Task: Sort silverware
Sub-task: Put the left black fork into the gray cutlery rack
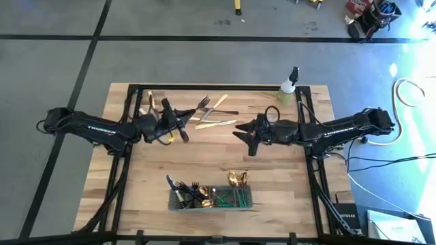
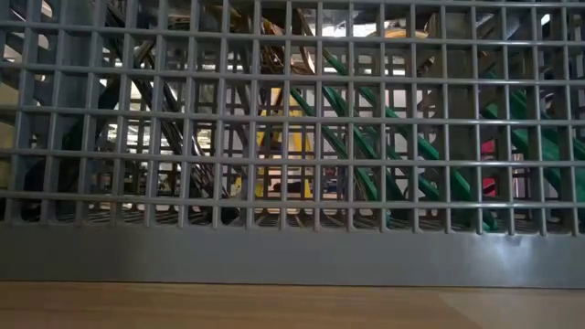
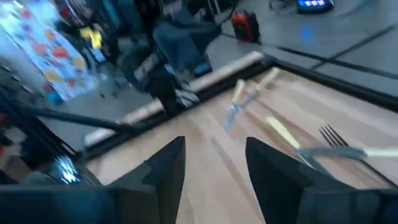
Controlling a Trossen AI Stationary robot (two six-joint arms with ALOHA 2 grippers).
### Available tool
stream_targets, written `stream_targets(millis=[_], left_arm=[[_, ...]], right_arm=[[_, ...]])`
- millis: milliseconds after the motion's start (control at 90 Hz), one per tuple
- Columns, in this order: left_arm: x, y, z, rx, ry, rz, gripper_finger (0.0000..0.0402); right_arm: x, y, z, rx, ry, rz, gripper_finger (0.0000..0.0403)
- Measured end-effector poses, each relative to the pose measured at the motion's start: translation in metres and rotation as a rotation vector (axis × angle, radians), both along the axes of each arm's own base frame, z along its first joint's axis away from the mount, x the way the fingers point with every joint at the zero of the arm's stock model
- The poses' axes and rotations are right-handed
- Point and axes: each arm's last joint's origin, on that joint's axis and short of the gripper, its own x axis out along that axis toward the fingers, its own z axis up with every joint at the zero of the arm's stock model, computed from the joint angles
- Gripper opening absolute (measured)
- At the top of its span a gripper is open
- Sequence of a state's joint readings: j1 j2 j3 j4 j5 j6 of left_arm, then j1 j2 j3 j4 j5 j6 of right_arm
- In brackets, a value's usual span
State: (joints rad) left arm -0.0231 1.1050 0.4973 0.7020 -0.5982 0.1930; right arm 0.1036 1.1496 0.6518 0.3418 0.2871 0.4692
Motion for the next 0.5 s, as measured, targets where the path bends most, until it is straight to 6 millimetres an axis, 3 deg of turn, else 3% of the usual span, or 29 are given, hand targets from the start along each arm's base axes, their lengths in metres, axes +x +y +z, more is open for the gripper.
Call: stream_targets(millis=[256, 500], left_arm=[[0.006, -0.025, 0.001, 0.101, -0.015, 0.003, 0.0003], [0.017, -0.038, -0.001, 0.196, 0.007, -0.014, 0.0003]], right_arm=[[0.001, -0.002, 0.017, 0.026, -0.183, -0.069, 0.0171], [0.018, 0.0, 0.013, 0.03, -0.19, -0.076, 0.0242]])
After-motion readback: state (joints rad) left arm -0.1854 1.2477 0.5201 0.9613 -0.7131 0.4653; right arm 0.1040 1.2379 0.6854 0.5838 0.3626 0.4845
